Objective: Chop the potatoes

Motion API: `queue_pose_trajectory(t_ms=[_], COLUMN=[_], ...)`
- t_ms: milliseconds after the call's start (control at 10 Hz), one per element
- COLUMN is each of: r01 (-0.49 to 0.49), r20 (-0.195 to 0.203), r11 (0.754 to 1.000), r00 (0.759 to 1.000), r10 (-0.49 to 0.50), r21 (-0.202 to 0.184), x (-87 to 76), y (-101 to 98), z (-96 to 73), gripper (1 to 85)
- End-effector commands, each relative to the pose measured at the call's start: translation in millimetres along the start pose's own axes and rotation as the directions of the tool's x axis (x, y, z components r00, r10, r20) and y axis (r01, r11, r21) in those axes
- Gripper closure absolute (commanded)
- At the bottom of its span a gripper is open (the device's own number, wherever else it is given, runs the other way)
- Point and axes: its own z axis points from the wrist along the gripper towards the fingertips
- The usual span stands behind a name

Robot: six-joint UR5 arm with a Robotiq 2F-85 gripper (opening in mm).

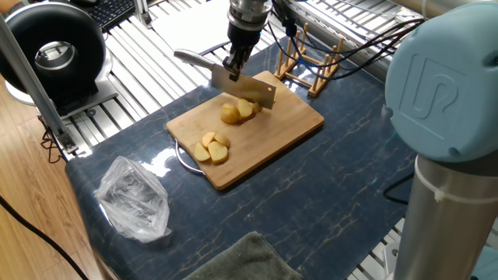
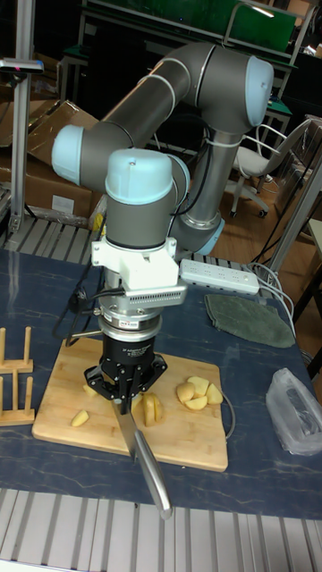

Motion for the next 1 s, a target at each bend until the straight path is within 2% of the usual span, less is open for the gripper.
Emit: queue_pose_trajectory(t_ms=[0,200,900], r01=[0.016,0.026,0.014], r20=[-0.001,-0.015,-0.007], r11=[1.0,1.0,1.0], r00=[1.0,1.0,1.0], r10=[-0.016,-0.026,-0.014], r21=[0.003,0.003,-0.013], x=[0.5,7.8,4.6], y=[-2.9,-3.5,2.0], z=[-7.9,-18.2,-17.2], gripper=[84.7,84.7,84.7])
